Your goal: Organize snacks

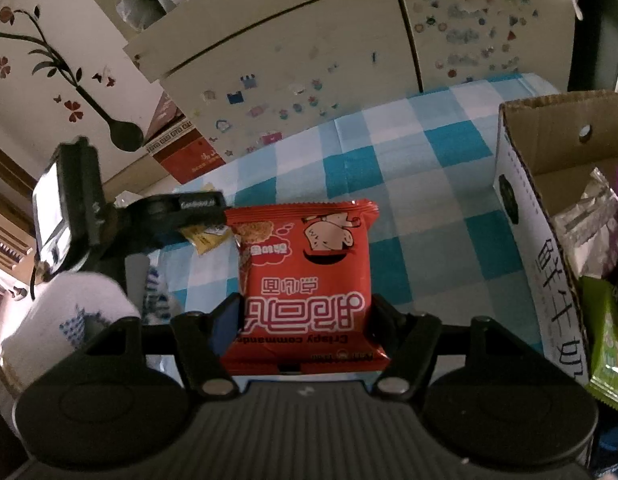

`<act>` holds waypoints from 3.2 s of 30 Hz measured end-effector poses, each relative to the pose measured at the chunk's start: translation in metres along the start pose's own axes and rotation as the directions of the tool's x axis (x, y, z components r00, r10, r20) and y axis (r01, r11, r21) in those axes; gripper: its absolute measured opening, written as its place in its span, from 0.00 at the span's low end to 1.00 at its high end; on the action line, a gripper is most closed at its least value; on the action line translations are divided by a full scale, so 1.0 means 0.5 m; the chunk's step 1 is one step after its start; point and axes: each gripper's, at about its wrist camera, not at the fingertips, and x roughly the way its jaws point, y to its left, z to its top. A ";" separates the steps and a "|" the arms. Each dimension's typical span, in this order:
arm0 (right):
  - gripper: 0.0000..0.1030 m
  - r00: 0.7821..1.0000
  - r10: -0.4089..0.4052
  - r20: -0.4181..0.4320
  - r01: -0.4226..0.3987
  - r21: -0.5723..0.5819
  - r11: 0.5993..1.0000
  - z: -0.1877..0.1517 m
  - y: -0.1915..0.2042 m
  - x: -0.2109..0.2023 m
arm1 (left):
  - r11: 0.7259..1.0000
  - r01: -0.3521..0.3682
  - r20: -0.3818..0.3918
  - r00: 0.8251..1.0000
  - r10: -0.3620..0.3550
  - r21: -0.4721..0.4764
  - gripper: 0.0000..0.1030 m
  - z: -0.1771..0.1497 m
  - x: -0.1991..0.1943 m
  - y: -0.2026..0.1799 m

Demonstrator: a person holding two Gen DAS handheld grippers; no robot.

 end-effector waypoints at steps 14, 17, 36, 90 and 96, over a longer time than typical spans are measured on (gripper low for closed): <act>0.66 0.999 -0.003 0.032 0.001 0.040 0.999 -0.007 -0.023 -0.039 | 0.991 0.133 -0.005 0.991 -0.133 -0.022 0.29 -0.084 -0.122 0.001; 0.66 0.999 0.001 0.037 -0.003 0.045 0.999 -0.014 -0.024 -0.052 | 0.987 0.163 -0.026 0.986 -0.163 -0.013 0.29 -0.111 -0.148 -0.006; 0.66 0.996 0.015 0.089 -0.028 0.144 0.989 -0.058 -0.071 -0.128 | 0.983 0.137 0.021 0.990 -0.141 0.122 0.70 -0.204 -0.233 -0.028; 0.66 0.994 0.048 0.101 -0.062 0.134 0.989 -0.032 -0.045 -0.103 | 0.894 0.240 -0.134 0.970 -0.203 0.379 0.44 -0.159 -0.129 -0.046; 0.66 0.994 0.039 0.107 -0.055 0.146 0.988 -0.031 -0.050 -0.107 | 0.865 0.159 -0.121 0.986 -0.115 0.476 0.53 -0.193 -0.131 -0.056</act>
